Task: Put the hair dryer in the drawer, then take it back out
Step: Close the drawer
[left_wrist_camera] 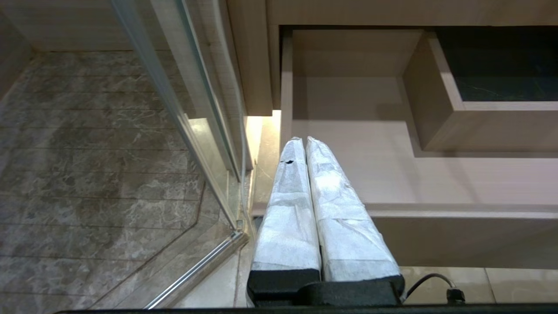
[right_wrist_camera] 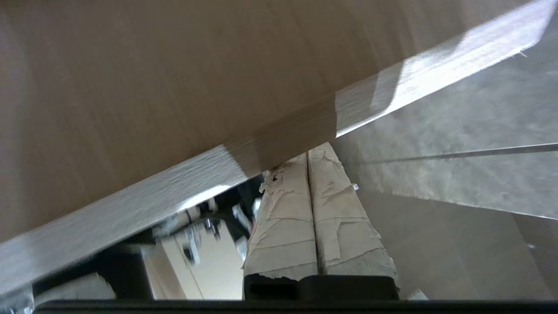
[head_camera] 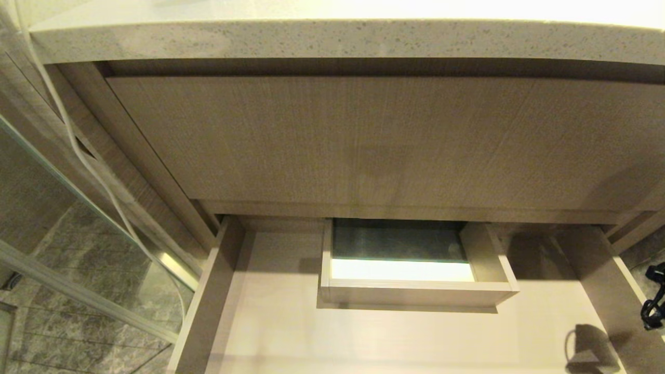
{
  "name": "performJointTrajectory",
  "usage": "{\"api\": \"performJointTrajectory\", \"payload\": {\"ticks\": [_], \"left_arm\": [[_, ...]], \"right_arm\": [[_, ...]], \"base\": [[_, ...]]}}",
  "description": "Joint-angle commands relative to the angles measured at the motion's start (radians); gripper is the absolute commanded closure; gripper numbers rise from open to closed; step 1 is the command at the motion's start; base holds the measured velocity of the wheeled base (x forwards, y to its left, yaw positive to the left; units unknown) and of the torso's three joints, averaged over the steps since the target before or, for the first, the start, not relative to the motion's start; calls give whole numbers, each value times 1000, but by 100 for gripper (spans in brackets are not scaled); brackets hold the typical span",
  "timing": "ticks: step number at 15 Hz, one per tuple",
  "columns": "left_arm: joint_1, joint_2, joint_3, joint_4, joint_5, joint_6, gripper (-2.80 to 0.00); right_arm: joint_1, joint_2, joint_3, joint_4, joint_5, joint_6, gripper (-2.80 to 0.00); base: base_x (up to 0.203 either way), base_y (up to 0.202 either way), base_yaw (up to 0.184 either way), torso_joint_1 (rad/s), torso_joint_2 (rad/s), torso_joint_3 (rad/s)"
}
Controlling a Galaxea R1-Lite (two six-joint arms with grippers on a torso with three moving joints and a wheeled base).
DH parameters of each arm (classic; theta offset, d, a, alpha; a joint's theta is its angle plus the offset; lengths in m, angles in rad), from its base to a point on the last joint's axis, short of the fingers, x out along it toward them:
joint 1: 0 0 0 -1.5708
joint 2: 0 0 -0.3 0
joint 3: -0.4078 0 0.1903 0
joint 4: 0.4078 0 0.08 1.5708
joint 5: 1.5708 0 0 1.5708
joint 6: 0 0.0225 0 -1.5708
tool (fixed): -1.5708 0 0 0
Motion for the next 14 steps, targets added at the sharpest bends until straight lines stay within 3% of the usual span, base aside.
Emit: {"api": "performJointTrajectory", "payload": {"ticks": [1, 8, 14], "left_arm": [[0, 0, 0, 0, 0, 0, 0], [0, 0, 0, 0, 0, 0, 0], [0, 0, 0, 0, 0, 0, 0]], "right_arm": [[1, -5, 1, -37, 2, -17, 0], [7, -13, -2, -161, 23, -50, 0], [7, -28, -1, -356, 84, -148, 0]], "base": [[0, 0, 0, 0, 0, 0], [0, 0, 0, 0, 0, 0], [0, 0, 0, 0, 0, 0]]}}
